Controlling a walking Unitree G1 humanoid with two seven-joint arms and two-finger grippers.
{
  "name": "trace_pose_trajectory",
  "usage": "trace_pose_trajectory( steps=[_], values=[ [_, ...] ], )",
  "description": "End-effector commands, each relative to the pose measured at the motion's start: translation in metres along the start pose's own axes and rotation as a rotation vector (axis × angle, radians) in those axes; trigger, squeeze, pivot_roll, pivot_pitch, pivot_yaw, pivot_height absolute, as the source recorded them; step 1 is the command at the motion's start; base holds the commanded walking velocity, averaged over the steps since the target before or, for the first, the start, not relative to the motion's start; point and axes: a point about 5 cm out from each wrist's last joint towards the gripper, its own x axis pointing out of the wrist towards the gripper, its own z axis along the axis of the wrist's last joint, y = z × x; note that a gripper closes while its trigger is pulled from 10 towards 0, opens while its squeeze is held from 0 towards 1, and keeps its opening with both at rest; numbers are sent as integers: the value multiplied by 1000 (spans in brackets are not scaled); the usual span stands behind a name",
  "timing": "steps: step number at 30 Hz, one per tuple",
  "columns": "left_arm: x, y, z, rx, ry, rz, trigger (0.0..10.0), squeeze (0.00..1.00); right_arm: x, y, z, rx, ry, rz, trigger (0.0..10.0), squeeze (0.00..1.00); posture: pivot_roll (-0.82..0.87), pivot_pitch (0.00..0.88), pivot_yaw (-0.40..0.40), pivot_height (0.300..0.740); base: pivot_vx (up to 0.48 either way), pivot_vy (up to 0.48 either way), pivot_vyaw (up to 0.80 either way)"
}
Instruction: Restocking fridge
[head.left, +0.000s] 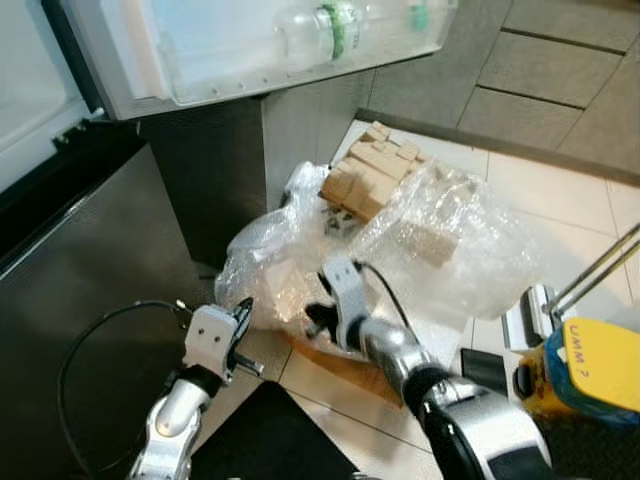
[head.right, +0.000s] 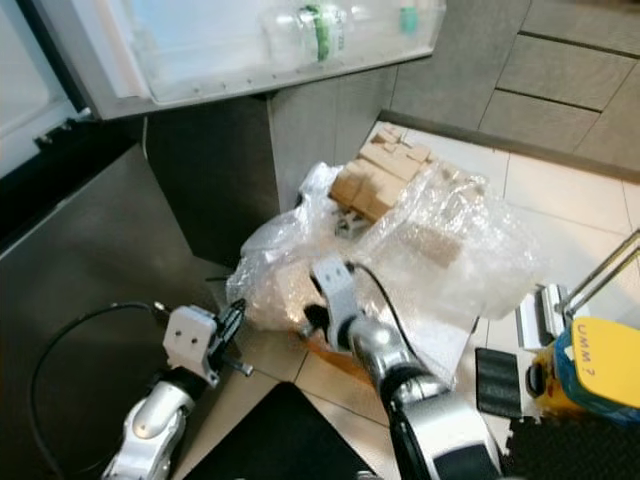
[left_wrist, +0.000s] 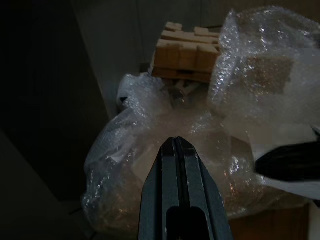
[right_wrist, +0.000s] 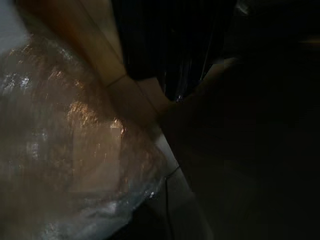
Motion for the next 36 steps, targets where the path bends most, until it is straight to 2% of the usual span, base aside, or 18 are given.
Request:
trace_pose_trajectory(
  steps=[1,2,3,4,5,9,10,11,12,15,20,27,28,29,30,31,32,36],
  values=[
    [-2,-7,-5,-10,21,-17,10000,0,0,-6,26,4,-188,-29,10000,0,-89,135,-5,740,0,0,0],
    [0,-7,-4,-14,15,-15,10000,0,-3,-9,37,17,-293,-45,10000,0,-91,136,-2,740,0,0,0],
    [0,-7,-4,-14,15,-15,10000,0,-3,-9,37,17,-293,-45,10000,0,-91,136,-2,740,0,0,0],
    [3,-6,-1,-16,3,-15,10000,0,-8,-12,66,-15,-477,-70,10000,0,-91,135,-1,740,0,0,0],
    [3,-6,-1,-16,3,-15,10000,0,-8,-12,66,-15,-477,-70,10000,0,-91,135,-1,740,0,0,0],
    [8,-6,3,-8,-13,-16,10000,0,-15,-17,129,-108,-743,-107,10000,0,-97,130,4,740,0,0,0],
    [8,-6,3,-8,-13,-16,10000,0,-15,-17,129,-108,-743,-107,10000,0,-97,130,4,740,0,0,0],
    [9,-6,3,-6,-16,-16,10000,0,-16,-18,151,-121,-806,-112,10000,0,-97,128,5,740,0,0,0],
    [9,-6,3,-6,-16,-16,10000,0,-16,-18,151,-121,-806,-112,10000,0,-97,128,5,740,0,0,0],
    [11,-6,5,-5,-26,-17,10000,0,-17,-15,200,-160,-943,-115,10000,0,-97,121,2,740,0,0,0],
    [12,-4,7,-3,-38,-9,10000,0,-14,-10,239,-178,-1014,-94,10000,0,-92,121,-5,740,0,0,0],
    [9,-4,9,-1,-48,2,10000,0,-6,0,264,-182,-999,-42,10000,0,-77,127,-20,740,0,0,0],
    [8,-4,9,0,-48,7,10000,0,-4,2,267,-181,-992,-29,6902,0,-73,131,-25,740,0,0,0],
    [8,-4,9,0,-48,7,10000,0,-4,2,267,-181,-992,-29,6902,0,-73,131,-25,740,0,0,0],
    [7,-3,9,0,-49,12,10000,0,-3,4,270,-181,-985,-20,2824,0,-67,134,-31,740,0,0,0],
    [7,-3,9,0,-49,12,10000,0,-3,4,270,-181,-985,-20,2824,0,-67,134,-31,740,0,0,0],
    [5,-3,9,1,-49,17,10000,0,-1,6,273,-174,-980,-13,0,0,-56,141,-40,740,0,0,0],
    [2,-2,9,5,-49,24,10000,0,1,8,279,-163,-976,-8,0,0,-42,150,-49,740,0,0,0]
  ],
)
